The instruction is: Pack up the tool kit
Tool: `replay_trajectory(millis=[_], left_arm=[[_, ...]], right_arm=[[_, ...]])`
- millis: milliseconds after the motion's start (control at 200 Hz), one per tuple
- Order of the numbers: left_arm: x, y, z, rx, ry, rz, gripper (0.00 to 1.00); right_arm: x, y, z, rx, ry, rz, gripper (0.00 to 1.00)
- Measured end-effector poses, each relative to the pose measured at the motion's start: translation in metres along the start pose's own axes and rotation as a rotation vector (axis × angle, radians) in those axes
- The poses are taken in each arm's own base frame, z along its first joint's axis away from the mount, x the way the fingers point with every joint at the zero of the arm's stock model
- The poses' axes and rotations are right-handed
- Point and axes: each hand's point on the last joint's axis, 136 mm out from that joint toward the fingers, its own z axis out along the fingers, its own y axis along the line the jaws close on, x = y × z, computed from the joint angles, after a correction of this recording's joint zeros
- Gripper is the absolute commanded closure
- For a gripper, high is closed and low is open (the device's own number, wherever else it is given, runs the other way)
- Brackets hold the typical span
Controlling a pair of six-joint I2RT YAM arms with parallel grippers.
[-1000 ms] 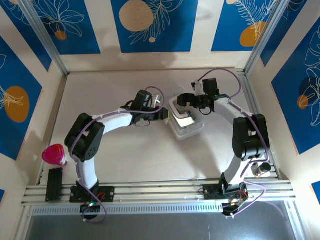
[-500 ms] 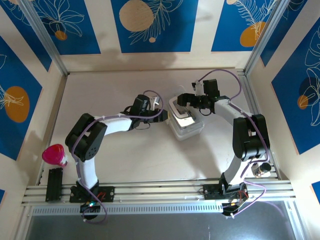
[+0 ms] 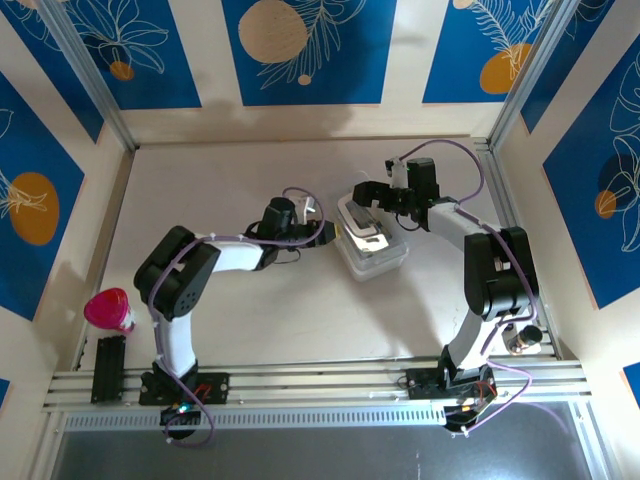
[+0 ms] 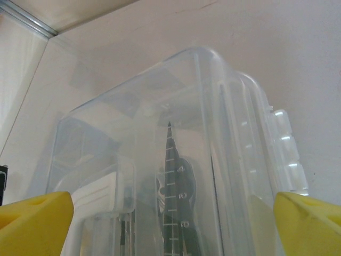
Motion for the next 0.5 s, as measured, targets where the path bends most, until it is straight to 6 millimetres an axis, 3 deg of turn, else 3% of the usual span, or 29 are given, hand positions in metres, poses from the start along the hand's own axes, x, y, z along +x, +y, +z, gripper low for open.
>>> replay_trajectory(millis=[180,305,495], left_arm=[[0.0,0.0,0.0,0.01,-0.012,-0.002,0.62],[-0.002,0.0,-0.005,-0.04,-0.001,0.042,0.55],[-0.018,0.004,-0.031,-0.249,0.059,0.213,0.09]], right_arm=[[-0.002,0.001,0.0,-0.003,-0.01,-0.005,0.04],[-0.003,0.002,-0.002,0.011,0.008,-0.016,0.02],[0.009,0.005,-0.016,0.047,0.123,-0.002,0.01]])
